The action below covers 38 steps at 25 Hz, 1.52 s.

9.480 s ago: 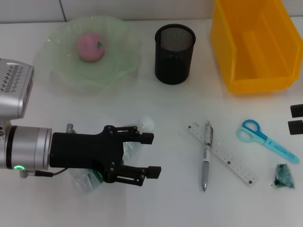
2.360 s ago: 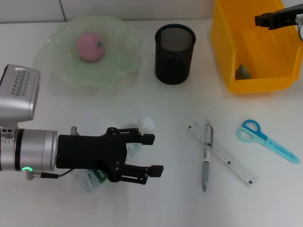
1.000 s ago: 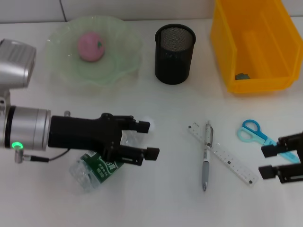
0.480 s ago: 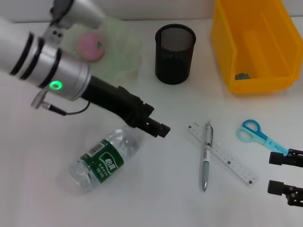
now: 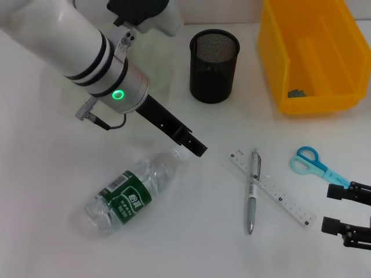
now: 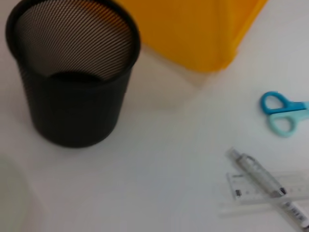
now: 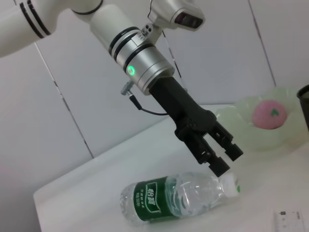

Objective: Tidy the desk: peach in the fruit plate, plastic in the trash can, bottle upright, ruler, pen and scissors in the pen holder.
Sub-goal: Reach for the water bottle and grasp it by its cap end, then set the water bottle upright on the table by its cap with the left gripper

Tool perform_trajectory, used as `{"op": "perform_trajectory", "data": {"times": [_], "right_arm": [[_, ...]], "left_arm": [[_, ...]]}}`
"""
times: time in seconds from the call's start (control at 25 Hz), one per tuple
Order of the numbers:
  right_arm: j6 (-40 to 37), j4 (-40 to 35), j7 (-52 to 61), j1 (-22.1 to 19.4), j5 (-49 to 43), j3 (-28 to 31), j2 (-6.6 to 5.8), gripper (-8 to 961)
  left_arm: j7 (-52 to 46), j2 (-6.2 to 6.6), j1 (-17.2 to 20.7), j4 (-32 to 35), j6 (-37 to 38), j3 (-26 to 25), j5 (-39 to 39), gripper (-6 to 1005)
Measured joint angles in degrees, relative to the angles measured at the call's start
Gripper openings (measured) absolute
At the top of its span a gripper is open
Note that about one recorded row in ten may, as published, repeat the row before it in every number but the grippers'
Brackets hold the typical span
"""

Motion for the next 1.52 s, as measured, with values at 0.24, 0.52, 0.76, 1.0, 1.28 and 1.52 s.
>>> {"op": "perform_trajectory", "data": {"times": [0.24, 0.52, 0.76, 1.0, 1.28, 1.52], "right_arm": [[0.95, 0.09, -0.14, 0.39, 0.00, 0.03, 0.11, 783], [2.13, 0.13, -0.17, 0.86, -0.01, -0.09, 0.41, 782], [2.83, 0.96, -0.21, 0.93, -0.56, -0.08, 0.38, 782], [4.32, 2.59, -0.23, 1.20, -0.88, -0.07, 0.05, 782], [5.05, 2.63, -0.23, 1.21, -0.89, -0.08, 0.06, 782], [5.82, 2.68, -0.23, 1.33, -0.88, -0.07, 0.16, 782]], "left_arm": [[-2.70, 0.01, 0.85, -2.32, -3.35, 3.63, 1.45, 785], [-3.01, 0.01, 1.55, -3.38, -5.59, 5.98, 1.49, 784], [-3.18, 0.01, 2.13, -4.07, -7.36, 7.59, 1.55, 782], [-2.79, 0.01, 3.02, -4.10, -8.20, 8.52, 1.29, 695], [-2.23, 0.01, 4.81, -2.23, -8.72, 8.48, 1.10, 543], [-1.86, 0.27, 9.04, 5.19, -8.43, 8.36, 0.42, 460]]}}
